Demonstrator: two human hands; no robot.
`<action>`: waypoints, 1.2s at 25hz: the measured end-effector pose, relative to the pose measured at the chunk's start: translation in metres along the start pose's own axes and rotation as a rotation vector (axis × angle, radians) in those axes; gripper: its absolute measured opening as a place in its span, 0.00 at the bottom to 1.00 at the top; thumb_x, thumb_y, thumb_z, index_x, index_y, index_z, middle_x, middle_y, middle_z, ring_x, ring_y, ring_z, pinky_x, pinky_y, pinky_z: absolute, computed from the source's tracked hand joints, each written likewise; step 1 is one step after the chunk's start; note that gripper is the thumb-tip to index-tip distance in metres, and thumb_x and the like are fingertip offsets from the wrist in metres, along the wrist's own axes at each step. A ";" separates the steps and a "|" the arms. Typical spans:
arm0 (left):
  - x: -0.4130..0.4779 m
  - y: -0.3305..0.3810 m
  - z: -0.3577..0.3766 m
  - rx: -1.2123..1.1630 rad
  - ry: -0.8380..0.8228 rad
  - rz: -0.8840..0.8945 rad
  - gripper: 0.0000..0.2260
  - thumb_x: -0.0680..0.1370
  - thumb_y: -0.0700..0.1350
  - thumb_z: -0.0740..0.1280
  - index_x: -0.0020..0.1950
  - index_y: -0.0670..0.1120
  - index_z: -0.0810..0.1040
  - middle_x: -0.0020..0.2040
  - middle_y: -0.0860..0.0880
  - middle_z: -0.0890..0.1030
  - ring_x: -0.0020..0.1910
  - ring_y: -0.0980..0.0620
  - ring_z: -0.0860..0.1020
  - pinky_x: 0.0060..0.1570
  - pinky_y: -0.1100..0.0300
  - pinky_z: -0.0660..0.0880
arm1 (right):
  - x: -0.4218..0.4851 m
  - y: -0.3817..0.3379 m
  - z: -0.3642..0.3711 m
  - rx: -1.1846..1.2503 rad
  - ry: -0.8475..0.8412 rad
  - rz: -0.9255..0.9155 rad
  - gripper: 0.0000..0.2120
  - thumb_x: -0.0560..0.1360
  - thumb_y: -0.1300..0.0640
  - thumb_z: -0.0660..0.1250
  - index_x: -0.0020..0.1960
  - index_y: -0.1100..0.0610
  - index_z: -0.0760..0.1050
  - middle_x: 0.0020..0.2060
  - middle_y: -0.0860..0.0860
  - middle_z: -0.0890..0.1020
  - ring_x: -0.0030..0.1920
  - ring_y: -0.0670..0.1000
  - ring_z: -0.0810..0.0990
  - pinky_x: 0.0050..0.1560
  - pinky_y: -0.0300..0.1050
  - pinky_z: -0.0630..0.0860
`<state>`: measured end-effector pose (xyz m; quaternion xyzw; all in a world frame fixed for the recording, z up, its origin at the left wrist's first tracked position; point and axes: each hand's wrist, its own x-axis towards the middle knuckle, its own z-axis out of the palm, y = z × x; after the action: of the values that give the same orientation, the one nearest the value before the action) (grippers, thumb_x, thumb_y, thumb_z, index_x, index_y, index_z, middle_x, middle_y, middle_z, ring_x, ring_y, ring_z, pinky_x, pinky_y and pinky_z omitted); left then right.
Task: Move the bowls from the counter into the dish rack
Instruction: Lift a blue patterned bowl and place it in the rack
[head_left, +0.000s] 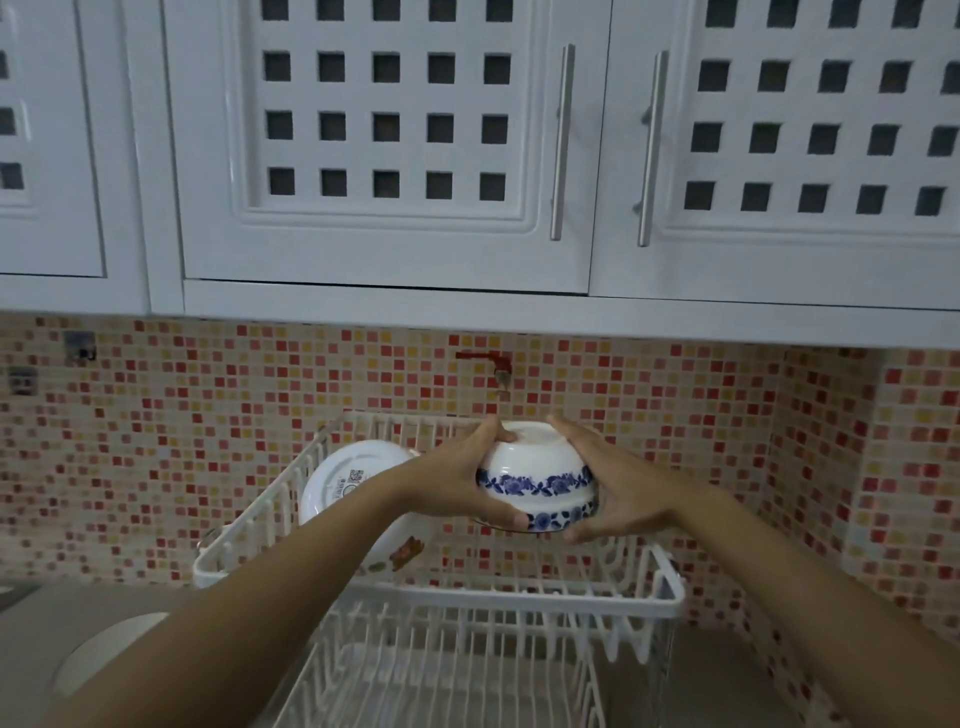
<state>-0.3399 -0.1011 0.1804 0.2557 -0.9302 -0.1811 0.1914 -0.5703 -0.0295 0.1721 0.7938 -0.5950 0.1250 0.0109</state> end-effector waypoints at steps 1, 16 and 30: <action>0.003 -0.003 0.005 0.017 -0.002 -0.018 0.32 0.64 0.56 0.77 0.59 0.52 0.61 0.58 0.52 0.70 0.55 0.50 0.74 0.51 0.57 0.77 | 0.003 0.000 0.001 -0.001 -0.042 0.015 0.59 0.59 0.29 0.70 0.74 0.40 0.34 0.76 0.42 0.45 0.75 0.49 0.54 0.73 0.55 0.62; 0.033 -0.022 0.055 0.359 -0.221 -0.316 0.46 0.64 0.60 0.75 0.70 0.50 0.49 0.74 0.40 0.53 0.71 0.35 0.59 0.68 0.42 0.66 | 0.038 0.008 0.033 -0.172 -0.269 0.147 0.64 0.59 0.41 0.78 0.76 0.56 0.36 0.77 0.47 0.40 0.74 0.56 0.58 0.70 0.53 0.67; 0.011 0.015 0.018 0.332 -0.133 -0.250 0.39 0.77 0.52 0.65 0.77 0.46 0.40 0.77 0.42 0.37 0.76 0.38 0.52 0.73 0.45 0.60 | 0.020 -0.030 0.001 -0.128 -0.177 0.244 0.52 0.70 0.46 0.72 0.77 0.55 0.38 0.78 0.50 0.42 0.77 0.51 0.46 0.76 0.49 0.53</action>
<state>-0.3628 -0.0908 0.1744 0.3846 -0.9188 -0.0642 0.0611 -0.5368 -0.0395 0.1797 0.7214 -0.6923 0.0166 -0.0063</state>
